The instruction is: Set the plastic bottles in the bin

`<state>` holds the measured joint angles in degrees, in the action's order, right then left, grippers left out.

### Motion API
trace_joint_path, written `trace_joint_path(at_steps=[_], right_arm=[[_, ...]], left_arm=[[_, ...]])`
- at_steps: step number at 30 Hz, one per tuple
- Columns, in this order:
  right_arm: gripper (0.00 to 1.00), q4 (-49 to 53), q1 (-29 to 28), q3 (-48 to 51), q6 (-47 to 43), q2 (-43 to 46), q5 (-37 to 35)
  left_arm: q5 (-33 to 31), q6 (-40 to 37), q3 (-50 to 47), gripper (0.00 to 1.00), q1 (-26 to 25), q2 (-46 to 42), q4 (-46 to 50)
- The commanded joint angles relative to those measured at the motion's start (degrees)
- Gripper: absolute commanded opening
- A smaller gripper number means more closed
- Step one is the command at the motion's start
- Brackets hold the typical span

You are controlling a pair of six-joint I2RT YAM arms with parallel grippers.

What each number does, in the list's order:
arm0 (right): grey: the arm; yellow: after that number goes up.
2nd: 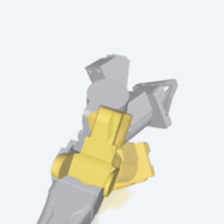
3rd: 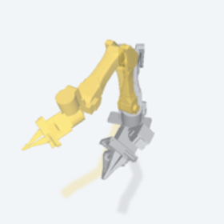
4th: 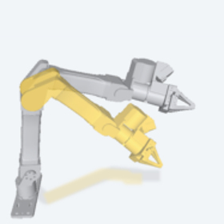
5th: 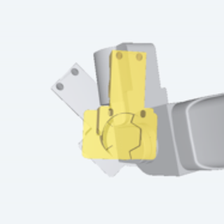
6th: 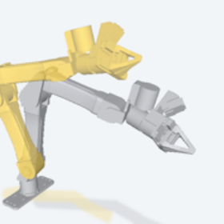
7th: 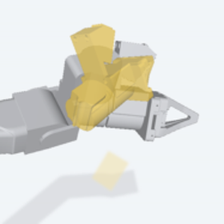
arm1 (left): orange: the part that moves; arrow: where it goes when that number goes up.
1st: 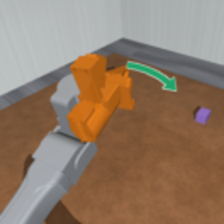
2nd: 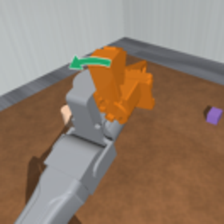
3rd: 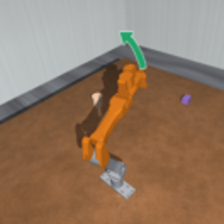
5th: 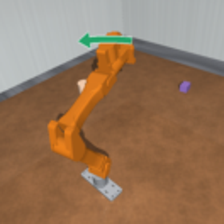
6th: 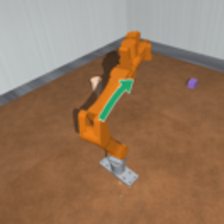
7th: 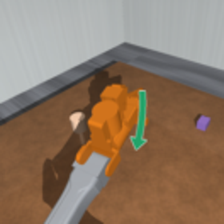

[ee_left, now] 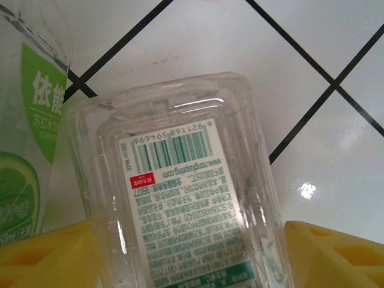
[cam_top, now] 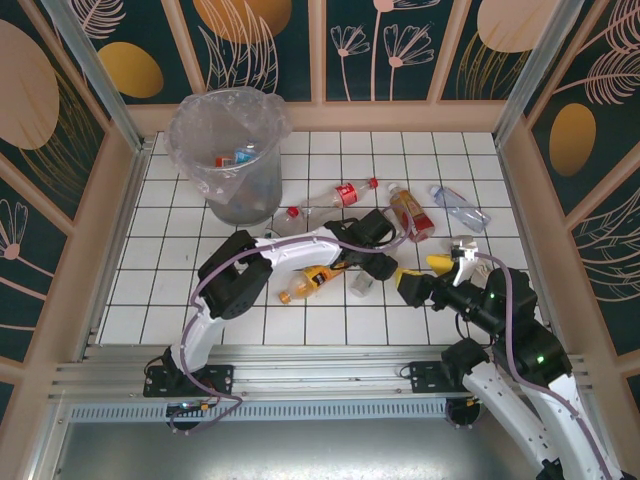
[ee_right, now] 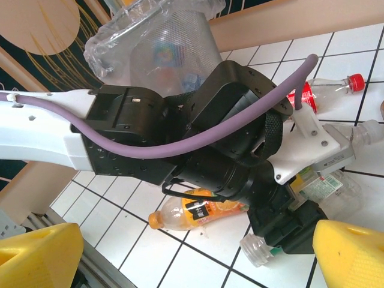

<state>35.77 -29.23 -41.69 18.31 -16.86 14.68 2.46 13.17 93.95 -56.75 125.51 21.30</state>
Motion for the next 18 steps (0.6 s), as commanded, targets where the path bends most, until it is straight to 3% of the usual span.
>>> trace_joint_path(at_steps=[1, 12, 18], right_arm=[[0.99, -2.6, 0.3, 0.5, -0.9, 0.7, 0.7], [0.99, -8.9, 0.3, 1.3, -3.2, 1.8, 5.9], [0.99, -14.4, 0.3, 3.4, -6.3, 2.9, 5.3]], left_arm=[[-0.1, -1.0, 1.8, 0.7, -0.4, 1.8, 1.9], [1.8, 1.6, 9.7, 0.63, -0.3, 1.3, 3.5], [-0.4, 3.1, 18.4, 0.62, 0.1, 1.2, 8.7]])
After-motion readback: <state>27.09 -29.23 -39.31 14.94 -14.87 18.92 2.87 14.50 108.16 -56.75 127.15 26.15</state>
